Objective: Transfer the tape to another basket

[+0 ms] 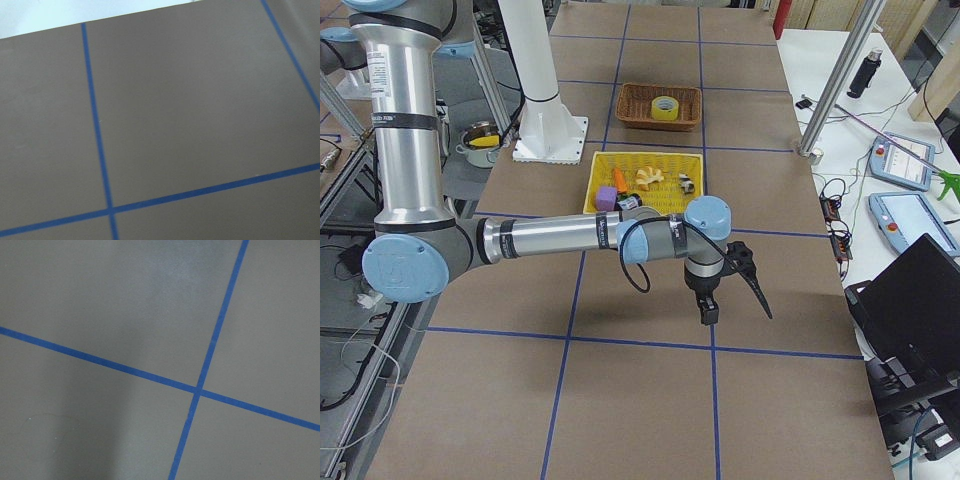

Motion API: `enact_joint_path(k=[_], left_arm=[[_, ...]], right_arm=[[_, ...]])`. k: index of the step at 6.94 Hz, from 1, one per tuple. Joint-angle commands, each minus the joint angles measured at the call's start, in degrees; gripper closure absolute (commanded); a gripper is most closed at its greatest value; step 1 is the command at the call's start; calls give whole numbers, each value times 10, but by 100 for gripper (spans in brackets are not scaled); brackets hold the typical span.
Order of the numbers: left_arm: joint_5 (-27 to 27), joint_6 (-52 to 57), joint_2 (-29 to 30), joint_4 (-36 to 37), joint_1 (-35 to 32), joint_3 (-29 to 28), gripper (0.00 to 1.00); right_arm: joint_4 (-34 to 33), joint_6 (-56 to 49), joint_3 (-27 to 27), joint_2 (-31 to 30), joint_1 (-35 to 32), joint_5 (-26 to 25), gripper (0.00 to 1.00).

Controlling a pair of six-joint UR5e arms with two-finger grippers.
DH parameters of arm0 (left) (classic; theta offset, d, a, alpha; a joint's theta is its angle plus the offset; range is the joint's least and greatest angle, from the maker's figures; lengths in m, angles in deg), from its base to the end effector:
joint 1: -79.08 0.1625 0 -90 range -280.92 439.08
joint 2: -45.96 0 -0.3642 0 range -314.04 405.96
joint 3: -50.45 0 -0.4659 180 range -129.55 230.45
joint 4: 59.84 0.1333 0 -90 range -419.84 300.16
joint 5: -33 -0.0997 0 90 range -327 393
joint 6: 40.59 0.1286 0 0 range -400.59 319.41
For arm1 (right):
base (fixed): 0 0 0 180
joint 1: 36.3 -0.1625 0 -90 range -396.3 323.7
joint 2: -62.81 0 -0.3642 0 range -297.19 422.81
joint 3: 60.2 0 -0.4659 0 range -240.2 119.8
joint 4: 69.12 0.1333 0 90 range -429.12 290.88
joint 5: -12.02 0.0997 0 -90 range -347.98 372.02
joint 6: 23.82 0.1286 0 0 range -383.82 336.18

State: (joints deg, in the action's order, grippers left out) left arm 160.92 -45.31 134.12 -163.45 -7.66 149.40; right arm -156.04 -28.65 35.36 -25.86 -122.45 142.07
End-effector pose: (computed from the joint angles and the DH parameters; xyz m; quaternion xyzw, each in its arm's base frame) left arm -0.0212 -0.5819 0.5285 0.1474 0.3307 0.0466 0.9310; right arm 0.0111 -0.5883 0.5504 0.0846 -0.3404 -0.1005 0.9311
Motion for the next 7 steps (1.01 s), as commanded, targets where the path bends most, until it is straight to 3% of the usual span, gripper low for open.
enact_joint_path(k=[1, 3, 5, 7], left_arm=[[31, 89, -4, 167, -68, -2, 1], [34, 95, -48, 149, -72, -26, 1], [45, 89, -41, 147, -71, -22, 1], [73, 13, -28, 144, -69, -20, 1]], right_arm=[[-4, 1, -12, -8, -17, 17, 0], [-4, 0, -18, -21, -26, 16, 0], [-2, 1, -20, -20, -26, 16, 0], [0, 1, -20, -21, -26, 17, 0]])
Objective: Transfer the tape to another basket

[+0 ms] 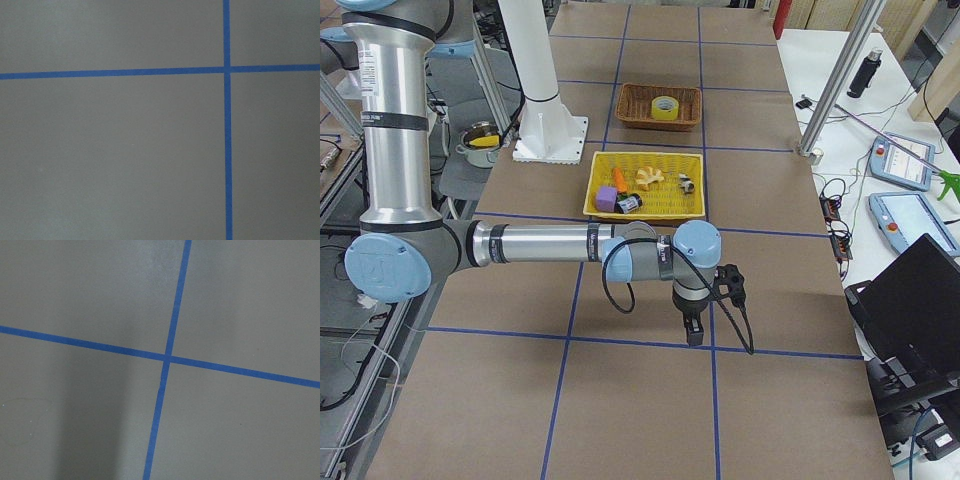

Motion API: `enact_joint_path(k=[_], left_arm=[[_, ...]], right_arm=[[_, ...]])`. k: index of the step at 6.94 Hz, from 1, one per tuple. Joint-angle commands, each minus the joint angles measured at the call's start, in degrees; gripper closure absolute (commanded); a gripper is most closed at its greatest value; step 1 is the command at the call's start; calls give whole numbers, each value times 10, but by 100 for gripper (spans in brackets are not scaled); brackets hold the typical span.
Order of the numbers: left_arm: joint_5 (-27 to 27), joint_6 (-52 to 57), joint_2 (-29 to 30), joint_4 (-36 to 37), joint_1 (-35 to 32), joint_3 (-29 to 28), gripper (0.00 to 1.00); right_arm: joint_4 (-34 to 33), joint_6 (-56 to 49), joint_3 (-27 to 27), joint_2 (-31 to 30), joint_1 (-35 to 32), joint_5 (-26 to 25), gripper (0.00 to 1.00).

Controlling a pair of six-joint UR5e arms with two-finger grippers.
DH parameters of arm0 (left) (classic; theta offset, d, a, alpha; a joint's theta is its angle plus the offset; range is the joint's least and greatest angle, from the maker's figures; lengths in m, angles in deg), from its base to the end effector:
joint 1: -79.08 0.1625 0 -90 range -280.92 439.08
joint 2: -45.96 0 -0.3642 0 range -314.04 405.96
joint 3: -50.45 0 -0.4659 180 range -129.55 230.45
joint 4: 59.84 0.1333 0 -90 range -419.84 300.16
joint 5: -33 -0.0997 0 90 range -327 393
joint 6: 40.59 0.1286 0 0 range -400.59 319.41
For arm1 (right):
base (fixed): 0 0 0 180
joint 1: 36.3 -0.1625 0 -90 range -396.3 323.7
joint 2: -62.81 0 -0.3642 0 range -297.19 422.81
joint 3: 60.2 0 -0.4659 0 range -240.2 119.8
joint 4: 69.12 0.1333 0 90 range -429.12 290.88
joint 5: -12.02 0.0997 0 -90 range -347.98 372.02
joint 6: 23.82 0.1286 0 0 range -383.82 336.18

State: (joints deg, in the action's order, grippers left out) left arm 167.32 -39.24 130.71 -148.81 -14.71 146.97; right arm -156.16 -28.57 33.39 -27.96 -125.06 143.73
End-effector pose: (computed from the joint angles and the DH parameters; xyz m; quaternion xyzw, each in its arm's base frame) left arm -0.0786 -0.5285 0.6064 0.0189 0.3767 -0.0189 0.9259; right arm 0.0354 -0.5702 0.5892 0.0580 -0.3539 -0.0667 0.9311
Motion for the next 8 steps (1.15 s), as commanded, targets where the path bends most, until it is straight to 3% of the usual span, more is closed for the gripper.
enact_joint_path(k=[1, 8], left_arm=[[11, -51, 5, -13, 1, 3, 1], [9, -48, -2, -46, 1, 4, 1]], right_arm=[[1, 0, -1, -1, 0, -1, 0], [2, 0, -17, 0, 0, -1, 0]])
